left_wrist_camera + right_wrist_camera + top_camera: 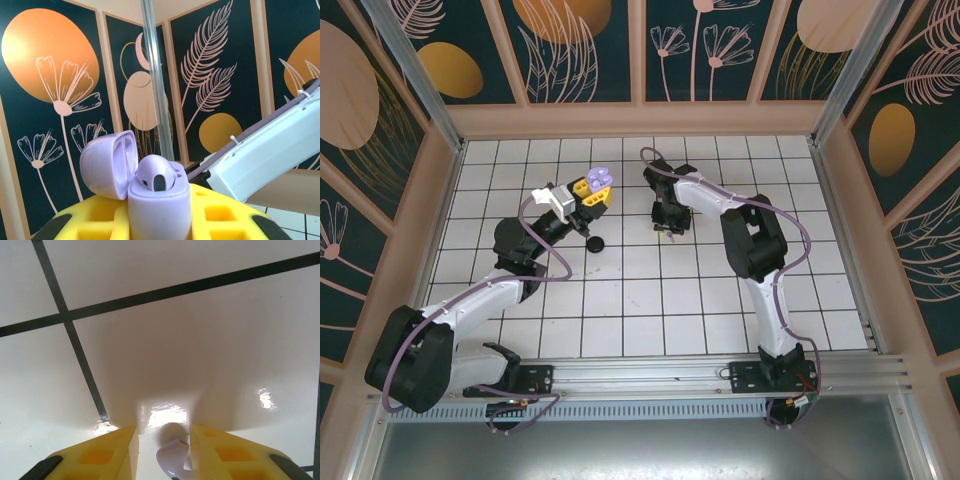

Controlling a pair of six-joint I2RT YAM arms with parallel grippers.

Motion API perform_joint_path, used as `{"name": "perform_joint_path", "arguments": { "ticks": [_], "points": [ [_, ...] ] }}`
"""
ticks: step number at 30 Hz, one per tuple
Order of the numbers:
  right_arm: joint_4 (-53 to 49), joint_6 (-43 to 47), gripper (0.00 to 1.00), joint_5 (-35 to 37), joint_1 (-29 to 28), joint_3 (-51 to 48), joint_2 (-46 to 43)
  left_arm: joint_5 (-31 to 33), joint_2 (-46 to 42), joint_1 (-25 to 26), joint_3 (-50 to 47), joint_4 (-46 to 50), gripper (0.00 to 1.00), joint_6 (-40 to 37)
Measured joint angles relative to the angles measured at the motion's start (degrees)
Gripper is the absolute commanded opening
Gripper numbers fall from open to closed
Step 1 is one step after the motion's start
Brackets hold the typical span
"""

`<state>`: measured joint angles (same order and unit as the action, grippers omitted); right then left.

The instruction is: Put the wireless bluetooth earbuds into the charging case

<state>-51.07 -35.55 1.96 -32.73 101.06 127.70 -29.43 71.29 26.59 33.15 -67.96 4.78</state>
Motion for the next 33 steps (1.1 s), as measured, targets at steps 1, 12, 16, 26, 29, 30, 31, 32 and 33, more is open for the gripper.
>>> {"name": "perform_joint_path", "arguments": {
  "ticks": [1, 12, 16, 26, 29, 30, 31, 32, 33],
  "points": [
    [0.0, 0.0, 0.32, 0.0, 0.0, 0.0, 0.0, 0.0, 0.0, 0.0, 0.0, 0.0, 0.00, 0.0],
    [3.5, 5.8, 0.37, -1.0, -0.2, -3.8, -1.6, 0.0, 0.0, 0.0, 0.0, 0.0, 0.00, 0.0],
    [4.0, 9.6, 0.36, -1.4, -0.2, -4.3, -1.9, 0.0, 0.0, 0.0, 0.0, 0.0, 0.00, 0.0],
    [3.7, 16.7, 0.30, -1.1, -0.2, -4.5, -2.0, -0.1, 0.0, 0.0, 0.0, 1.2, 0.00, 0.0],
    [3.7, 17.5, 0.30, -1.1, -0.2, -4.5, -2.0, -0.1, 0.0, 0.0, 0.0, 1.4, 0.00, 0.0],
    [3.7, 17.7, 0.30, -1.1, -0.2, -4.5, -2.0, -0.1, 0.0, 0.0, 0.0, 1.6, 0.00, 0.0],
    [3.7, 17.7, 0.30, -1.1, -0.2, -4.5, -2.0, -0.1, 0.0, 0.0, 0.0, 1.7, 0.00, 0.0],
    [3.7, 17.7, 0.30, -1.1, -0.2, -4.5, -2.0, -0.1, 0.0, 0.0, 0.0, 1.9, 0.00, -0.1],
    [3.7, 17.7, 0.30, -1.1, -0.2, -4.5, -2.0, -0.1, 0.0, 0.0, 0.1, 2.1, 0.00, -0.1]
  ]
}}
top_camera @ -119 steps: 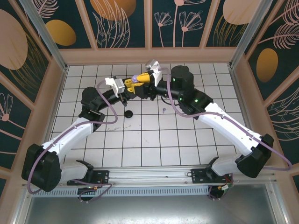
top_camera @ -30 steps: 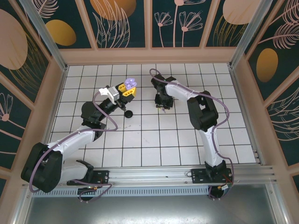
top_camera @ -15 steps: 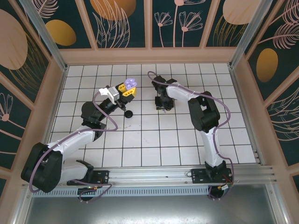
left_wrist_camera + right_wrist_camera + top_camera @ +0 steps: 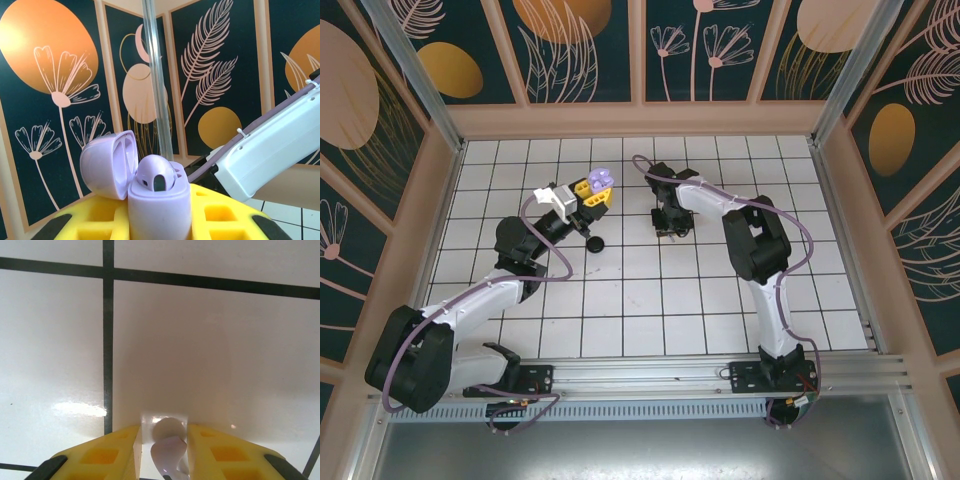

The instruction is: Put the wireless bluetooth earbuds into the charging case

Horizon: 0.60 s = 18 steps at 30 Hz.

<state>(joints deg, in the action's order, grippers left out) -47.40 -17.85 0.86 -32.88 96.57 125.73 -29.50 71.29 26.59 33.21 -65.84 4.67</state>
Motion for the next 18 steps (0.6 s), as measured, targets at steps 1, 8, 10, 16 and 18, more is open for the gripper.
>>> {"name": "perform_joint_path", "arguments": {
  "ticks": [1, 8, 10, 16, 18],
  "points": [
    [0.0, 0.0, 0.30, 0.0, 0.0, 0.0, 0.0, 0.0, 0.0, 0.0, 0.1, 0.1, 0.00, -0.1],
    [0.7, 1.0, 0.27, 0.0, 0.0, -1.3, -0.8, 0.0, 0.0, 0.0, 0.2, 0.5, 0.00, -0.1],
    [0.9, 1.0, 0.26, 0.0, 0.0, -1.5, -0.9, 0.0, 0.0, 0.0, 0.2, 0.5, 0.00, -0.1],
    [1.0, 1.0, 0.22, 0.0, 0.0, -1.6, -1.0, 0.0, 0.0, 0.0, 0.4, 0.5, 0.00, -0.1],
    [1.0, 1.0, 0.19, 0.0, 0.0, -1.7, -1.1, 0.0, 0.0, 0.0, 0.4, 0.5, 0.00, -0.1]
  ]
}}
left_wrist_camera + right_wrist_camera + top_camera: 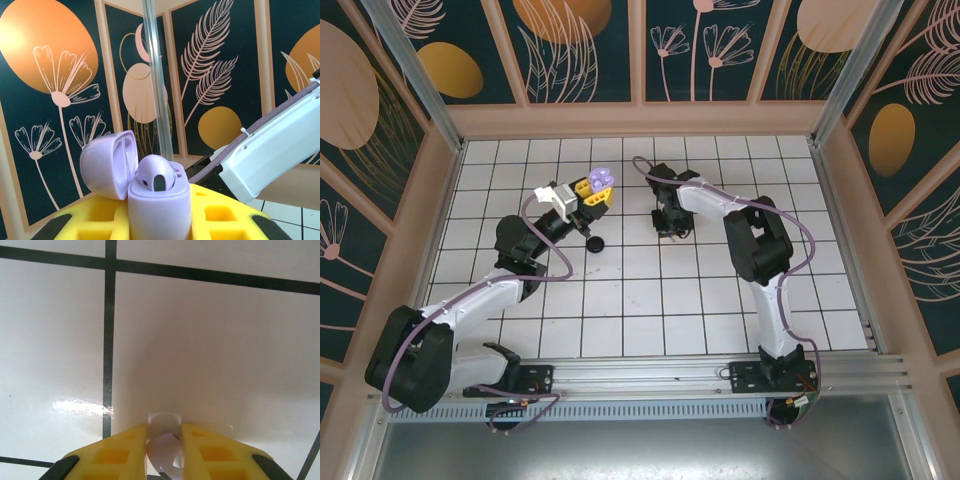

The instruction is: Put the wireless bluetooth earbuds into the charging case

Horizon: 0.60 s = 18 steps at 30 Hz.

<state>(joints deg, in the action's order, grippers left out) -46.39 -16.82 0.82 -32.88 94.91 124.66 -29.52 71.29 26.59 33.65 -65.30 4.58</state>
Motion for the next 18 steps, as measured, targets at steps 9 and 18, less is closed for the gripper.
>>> {"name": "perform_joint_path", "arguments": {
  "ticks": [9, 18],
  "points": [
    [1.2, -0.1, 0.15, -0.3, 0.0, -1.7, -1.4, 0.0, 0.0, 0.0, 0.1, 0.1, 0.00, 0.0],
    [2.8, -2.6, 0.13, -1.3, 0.0, -2.8, -8.8, 0.0, 0.0, 0.0, 0.7, 1.2, 0.00, -0.2]
  ]
}}
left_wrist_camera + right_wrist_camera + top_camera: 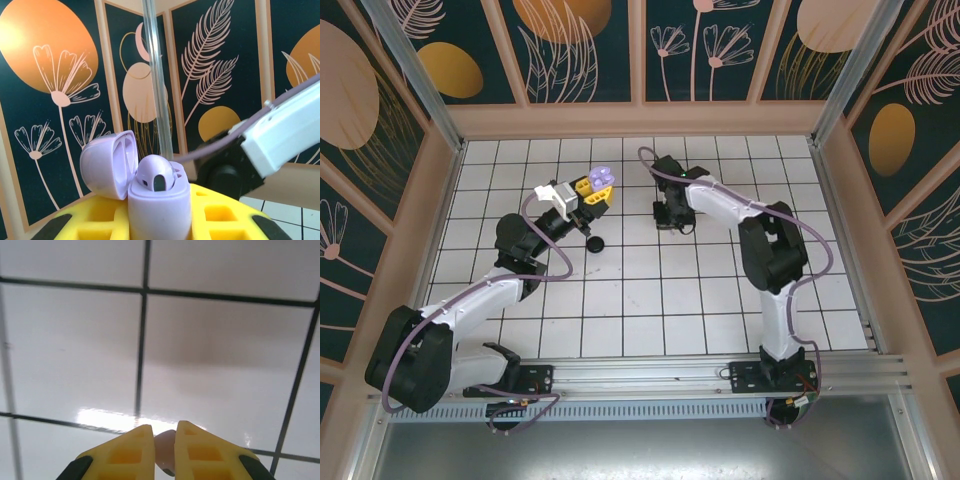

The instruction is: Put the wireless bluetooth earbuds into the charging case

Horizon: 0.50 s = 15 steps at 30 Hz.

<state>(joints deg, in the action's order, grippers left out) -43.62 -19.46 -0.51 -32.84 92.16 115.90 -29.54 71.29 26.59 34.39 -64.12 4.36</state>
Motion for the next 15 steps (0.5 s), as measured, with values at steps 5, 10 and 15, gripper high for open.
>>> {"name": "perform_joint_path", "arguments": {
  "ticks": [5, 10, 15],
  "points": [
    [2.9, -2.0, 0.13, -1.7, 0.0, 0.0, -7.0, 0.0, 0.0, 0.0, 0.0, 0.9, 0.00, -1.3],
    [6.1, -4.1, 0.12, -3.7, 0.0, 0.7, -12.6, 0.1, 0.0, 0.0, 0.0, 1.1, 0.00, -3.1],
    [8.6, -5.4, 0.12, -5.6, 0.1, 3.7, -16.3, 0.0, 1.0, 0.0, 0.0, 0.3, 0.00, -5.3]
  ]
}}
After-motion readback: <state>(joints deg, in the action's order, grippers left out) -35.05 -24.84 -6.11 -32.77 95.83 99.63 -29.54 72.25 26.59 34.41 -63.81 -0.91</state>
